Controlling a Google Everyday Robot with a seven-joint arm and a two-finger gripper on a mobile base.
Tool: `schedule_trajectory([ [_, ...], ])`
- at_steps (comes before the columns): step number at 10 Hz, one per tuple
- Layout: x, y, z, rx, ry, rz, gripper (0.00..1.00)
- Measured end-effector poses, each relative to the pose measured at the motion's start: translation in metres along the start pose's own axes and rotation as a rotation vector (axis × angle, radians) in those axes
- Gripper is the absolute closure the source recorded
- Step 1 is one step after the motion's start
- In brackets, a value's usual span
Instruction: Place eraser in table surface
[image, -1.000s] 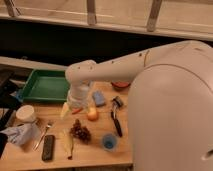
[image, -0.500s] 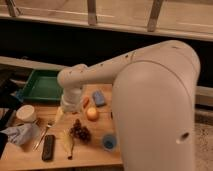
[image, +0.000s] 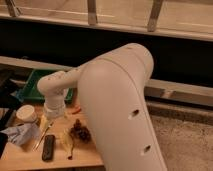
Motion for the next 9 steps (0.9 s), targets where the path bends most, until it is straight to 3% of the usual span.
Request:
schedule_trajectory([
  [2, 0.007, 0.013, 0.015, -0.015, 0.021, -0.025, 0.2],
  [7, 0.005, 0.013, 0.017, -0.022, 0.018, -0.024, 0.2],
  [9, 0.004, 0.021, 0.031, -0.046, 0.029, -0.03, 0.2],
])
